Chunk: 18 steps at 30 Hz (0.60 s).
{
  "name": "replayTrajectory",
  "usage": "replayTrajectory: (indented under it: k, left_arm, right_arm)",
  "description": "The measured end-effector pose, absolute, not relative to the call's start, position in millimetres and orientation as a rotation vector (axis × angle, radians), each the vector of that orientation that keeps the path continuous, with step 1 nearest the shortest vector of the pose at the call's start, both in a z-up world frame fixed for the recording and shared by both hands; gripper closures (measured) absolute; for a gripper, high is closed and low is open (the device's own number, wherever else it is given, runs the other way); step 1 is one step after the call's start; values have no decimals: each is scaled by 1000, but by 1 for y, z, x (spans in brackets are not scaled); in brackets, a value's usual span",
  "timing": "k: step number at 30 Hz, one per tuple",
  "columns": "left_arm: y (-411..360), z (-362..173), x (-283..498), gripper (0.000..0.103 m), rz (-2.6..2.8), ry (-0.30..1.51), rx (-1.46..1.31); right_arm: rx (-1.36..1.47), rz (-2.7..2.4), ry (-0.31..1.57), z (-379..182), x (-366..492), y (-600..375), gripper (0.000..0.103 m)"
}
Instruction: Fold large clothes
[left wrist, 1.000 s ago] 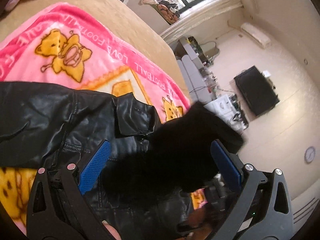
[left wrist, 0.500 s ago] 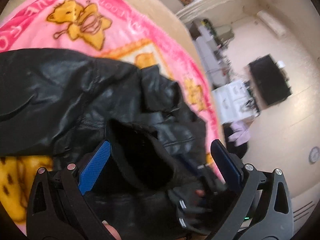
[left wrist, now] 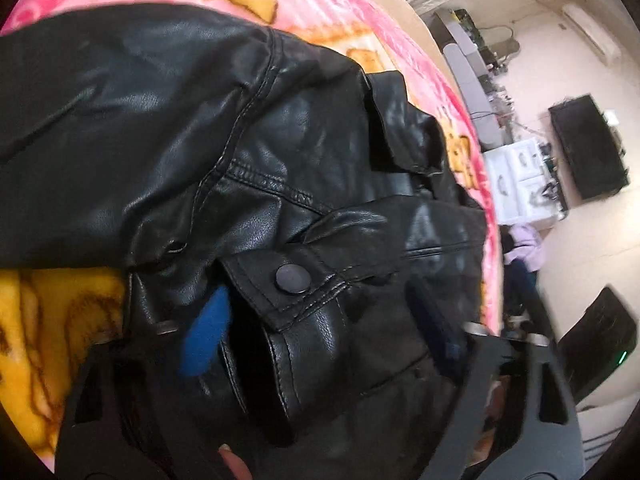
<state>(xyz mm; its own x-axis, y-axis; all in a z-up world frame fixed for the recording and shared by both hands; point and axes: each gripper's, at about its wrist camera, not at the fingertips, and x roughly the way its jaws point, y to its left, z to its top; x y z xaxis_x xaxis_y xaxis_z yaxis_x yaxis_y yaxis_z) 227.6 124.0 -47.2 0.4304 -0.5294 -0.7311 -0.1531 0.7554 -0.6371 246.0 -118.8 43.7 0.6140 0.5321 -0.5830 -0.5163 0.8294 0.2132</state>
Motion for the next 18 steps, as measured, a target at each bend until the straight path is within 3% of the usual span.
replayTrajectory:
  k: [1, 2, 3, 5, 12, 18]
  left_arm:
    - [122, -43, 227, 70, -258, 1109, -691]
    - [121, -41, 226, 85, -274, 1098, -702]
    - [119, -37, 225, 91, -287, 1083, -706]
    - [114, -19, 223, 94, -296, 1036, -661]
    - [100, 54, 206, 97, -381, 804, -533]
    - [121, 29, 221, 97, -246, 848, -461]
  right_arm:
    - [51, 570, 679, 45, 251, -130, 53]
    - [72, 535, 674, 46, 255, -141, 57]
    - [84, 496, 670, 47, 259, -152, 58]
    - [95, 432, 652, 51, 263, -171, 62]
    - [162, 219, 585, 58, 271, -239, 62]
    - [170, 169, 629, 36, 284, -250, 62]
